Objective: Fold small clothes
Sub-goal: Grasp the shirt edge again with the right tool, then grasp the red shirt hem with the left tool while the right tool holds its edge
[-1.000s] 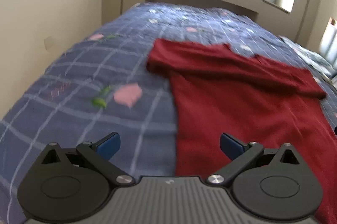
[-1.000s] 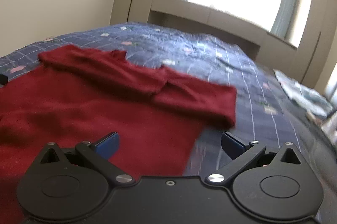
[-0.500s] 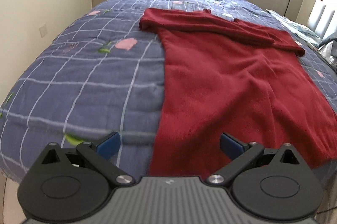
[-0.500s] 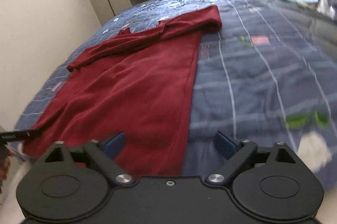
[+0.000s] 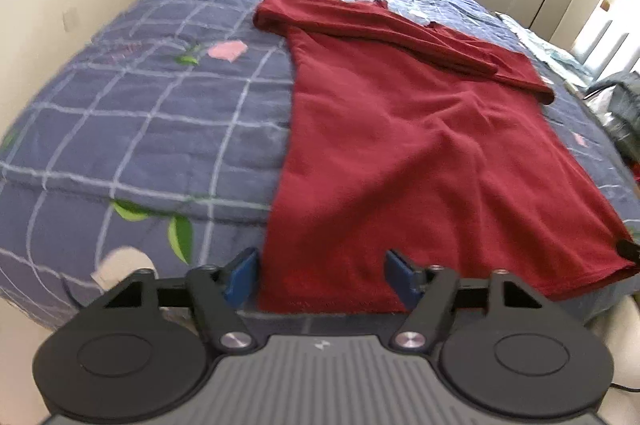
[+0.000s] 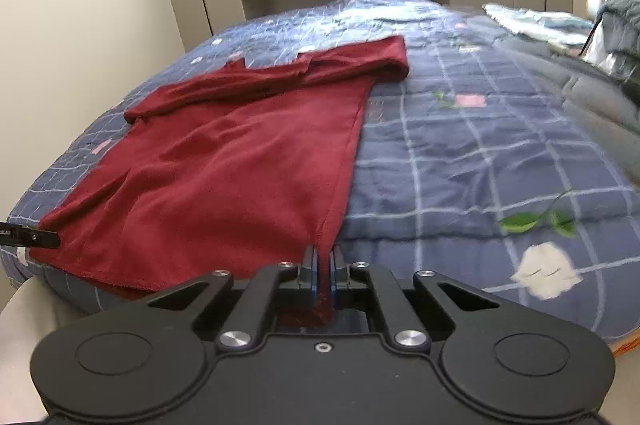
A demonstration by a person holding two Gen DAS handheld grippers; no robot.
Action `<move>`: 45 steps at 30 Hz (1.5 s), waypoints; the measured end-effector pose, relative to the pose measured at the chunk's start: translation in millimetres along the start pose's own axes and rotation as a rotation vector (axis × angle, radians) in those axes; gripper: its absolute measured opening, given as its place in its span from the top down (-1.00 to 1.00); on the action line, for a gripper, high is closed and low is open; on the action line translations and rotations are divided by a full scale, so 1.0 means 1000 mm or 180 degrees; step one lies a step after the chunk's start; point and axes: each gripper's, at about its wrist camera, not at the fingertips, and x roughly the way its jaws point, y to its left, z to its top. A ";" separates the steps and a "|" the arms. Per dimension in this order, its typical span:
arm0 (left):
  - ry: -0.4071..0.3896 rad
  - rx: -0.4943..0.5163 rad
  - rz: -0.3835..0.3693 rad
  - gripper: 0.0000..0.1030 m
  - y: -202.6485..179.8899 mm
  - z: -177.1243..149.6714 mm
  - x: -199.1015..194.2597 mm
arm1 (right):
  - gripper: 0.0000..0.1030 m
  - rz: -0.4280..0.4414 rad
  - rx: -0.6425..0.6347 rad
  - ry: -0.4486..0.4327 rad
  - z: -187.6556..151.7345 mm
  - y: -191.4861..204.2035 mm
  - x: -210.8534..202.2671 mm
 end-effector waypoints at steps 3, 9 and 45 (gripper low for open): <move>0.0044 -0.0026 0.0023 -0.02 0.001 -0.002 0.002 | 0.91 -0.0036 0.0016 0.0003 -0.001 -0.005 -0.003; 0.0042 -0.0053 0.0076 0.73 0.003 -0.001 -0.003 | 0.91 -0.0065 0.0099 0.0071 -0.007 -0.007 0.003; -0.0471 0.1325 0.0180 -0.99 -0.095 -0.038 -0.010 | -0.62 0.0061 -0.2348 -0.0108 -0.045 0.082 0.009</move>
